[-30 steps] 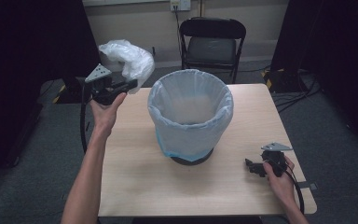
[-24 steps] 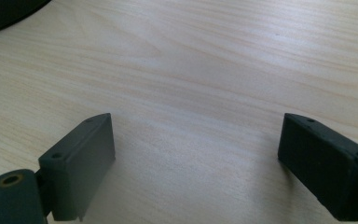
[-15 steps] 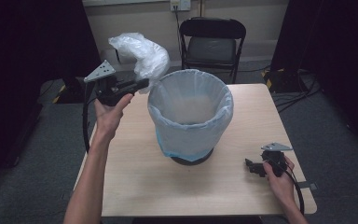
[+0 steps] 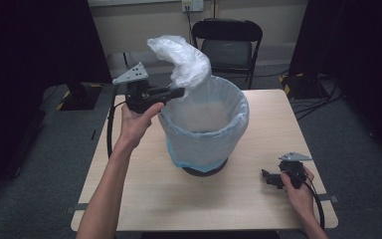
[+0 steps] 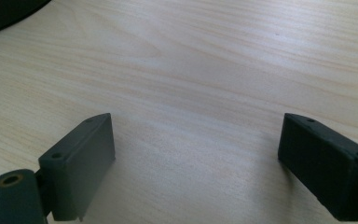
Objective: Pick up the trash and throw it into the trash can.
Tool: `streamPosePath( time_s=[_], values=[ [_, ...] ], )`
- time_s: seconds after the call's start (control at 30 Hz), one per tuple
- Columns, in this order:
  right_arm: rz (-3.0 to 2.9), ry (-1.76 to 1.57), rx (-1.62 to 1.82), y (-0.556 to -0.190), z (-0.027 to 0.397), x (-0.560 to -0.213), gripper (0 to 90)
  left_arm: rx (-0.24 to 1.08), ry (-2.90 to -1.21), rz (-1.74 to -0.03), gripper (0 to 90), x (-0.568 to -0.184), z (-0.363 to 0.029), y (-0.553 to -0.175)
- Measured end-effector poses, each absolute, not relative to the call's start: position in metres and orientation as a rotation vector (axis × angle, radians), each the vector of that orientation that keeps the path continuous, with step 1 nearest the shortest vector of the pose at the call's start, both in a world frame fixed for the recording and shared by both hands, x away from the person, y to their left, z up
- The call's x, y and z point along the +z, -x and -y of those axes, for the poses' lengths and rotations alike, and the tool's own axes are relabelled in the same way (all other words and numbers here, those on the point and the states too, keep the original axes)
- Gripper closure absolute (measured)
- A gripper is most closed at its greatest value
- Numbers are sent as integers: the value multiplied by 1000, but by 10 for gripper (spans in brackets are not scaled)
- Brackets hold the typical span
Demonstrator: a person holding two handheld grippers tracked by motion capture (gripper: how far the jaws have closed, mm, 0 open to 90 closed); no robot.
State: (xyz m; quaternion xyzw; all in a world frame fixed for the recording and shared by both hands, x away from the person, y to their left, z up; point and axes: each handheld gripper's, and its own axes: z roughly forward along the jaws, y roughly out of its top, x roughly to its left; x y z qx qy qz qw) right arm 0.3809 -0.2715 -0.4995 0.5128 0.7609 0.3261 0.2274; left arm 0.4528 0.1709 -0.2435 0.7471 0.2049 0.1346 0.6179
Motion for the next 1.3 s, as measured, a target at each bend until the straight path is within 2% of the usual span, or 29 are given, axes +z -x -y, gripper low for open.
streamPosePath(
  time_s=[0.13, 0.23, 0.53, 0.6, 0.67, 0.7, 0.8, 0.83, 0.93, 1.0, 1.3],
  values=[
    [-2096, -1413, 898, -381, 271, -500, 101, 240, -1746, -453, 828, -247, -154, -454],
    [-2096, -1413, 898, -381, 272, -500, 101, 257, -1792, -447, 821, -246, -149, -452],
    [-2096, -1413, 898, -381, 272, -500, 101, 212, -1770, -453, 663, -254, -147, -456],
    [-2096, -1413, 898, -381, 272, -500, 101, 203, -1762, -452, 565, -255, -146, -456],
    [-2096, -1413, 898, -381, 272, -500, 101, 207, -1754, -459, 508, -255, -146, -456],
    [-2096, -1413, 898, -381, 272, -500, 101, 212, -1756, -462, 508, -255, -146, -456],
    [-2096, -1413, 898, -381, 272, -500, 101, 219, -1759, -478, 364, -255, -147, -456],
    [-2096, -1413, 898, -381, 272, -500, 101, 219, -1760, -483, 364, -255, -148, -456],
    [-2096, -1413, 898, -381, 272, -500, 101, 240, -1755, -497, 246, -255, -151, -453],
    [-2096, -1413, 899, -381, 272, -500, 101, 248, -1738, -516, 214, -255, -157, -452],
    [-2096, -1413, 898, -381, 272, -500, 101, 281, -1716, -590, 203, -263, -191, -446]
  ],
)
